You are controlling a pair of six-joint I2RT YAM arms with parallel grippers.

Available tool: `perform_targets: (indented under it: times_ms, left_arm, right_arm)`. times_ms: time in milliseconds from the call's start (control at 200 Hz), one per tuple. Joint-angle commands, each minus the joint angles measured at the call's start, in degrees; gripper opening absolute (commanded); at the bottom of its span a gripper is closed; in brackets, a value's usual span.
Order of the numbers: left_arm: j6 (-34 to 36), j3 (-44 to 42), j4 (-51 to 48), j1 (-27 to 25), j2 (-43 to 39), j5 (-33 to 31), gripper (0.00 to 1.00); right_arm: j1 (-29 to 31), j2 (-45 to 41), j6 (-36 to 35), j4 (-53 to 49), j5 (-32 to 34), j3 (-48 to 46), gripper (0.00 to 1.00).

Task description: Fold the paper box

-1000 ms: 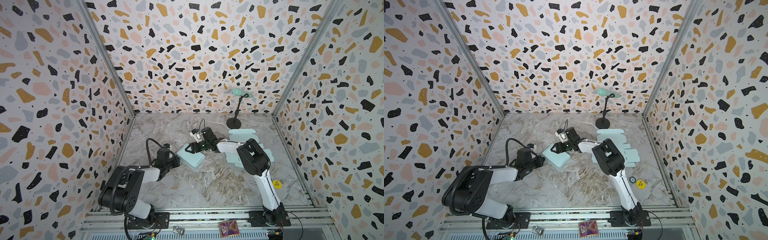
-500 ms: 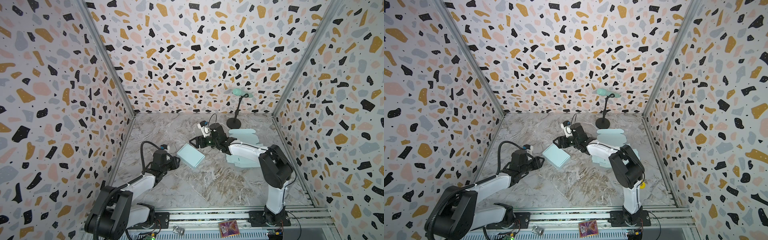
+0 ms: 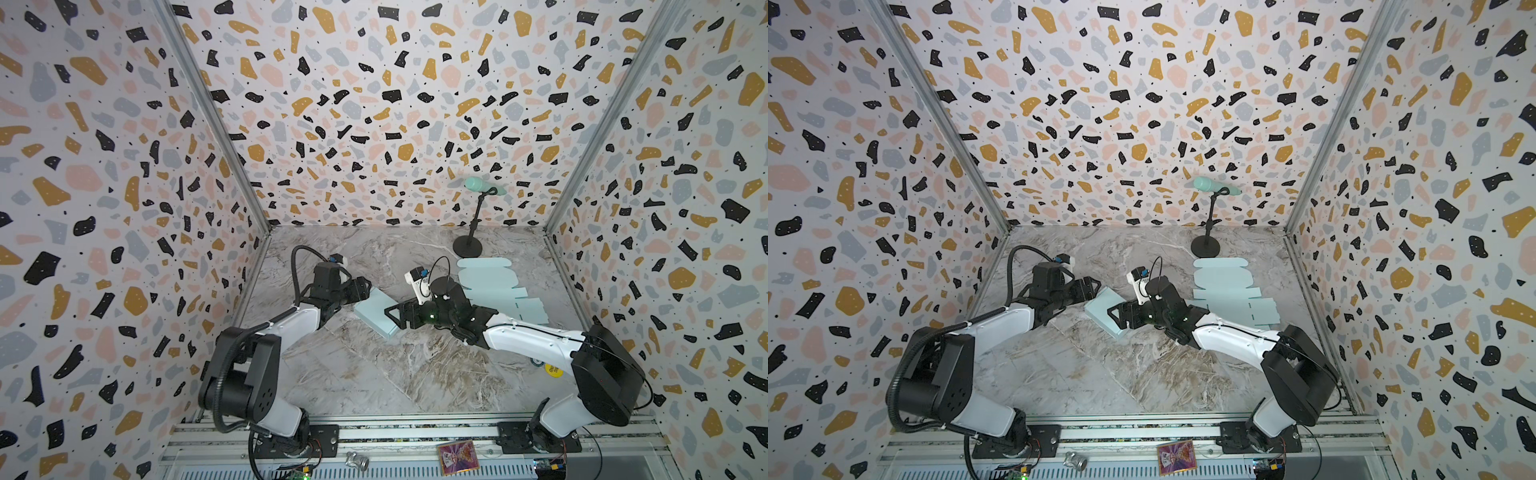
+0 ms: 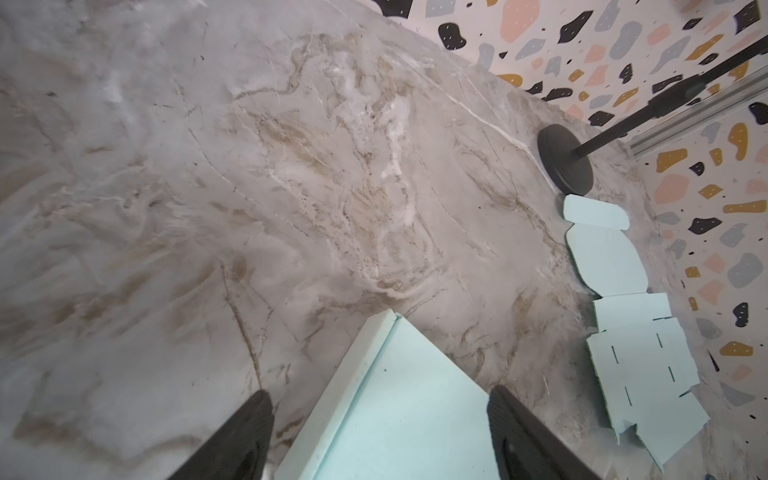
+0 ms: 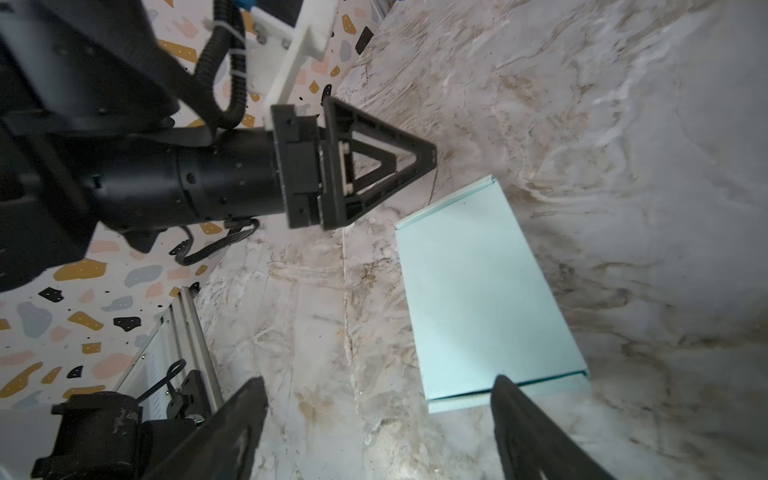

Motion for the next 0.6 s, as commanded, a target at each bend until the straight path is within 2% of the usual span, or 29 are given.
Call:
perform_targets:
  times_ms: [0,240,596]
  left_arm:
    - [1.31,1.84,1.17,0.28,3.20,3.24,0.83]
    - [0.71,0.69,3.44,0.26,6.08,4.80,0.80]
    - [-0.06,-2.23,4.87,-0.43,5.36,5.49,0.71]
  right_arm:
    - [-0.04,-0.59,4.21,2.65,-0.78,-3.04,0.86]
    - [-0.64,2.82,6.46,7.04,-4.86,-4.86,0.86]
    - [-1.92,8.44,7.27,8.57,-3.87,-5.45,0.85]
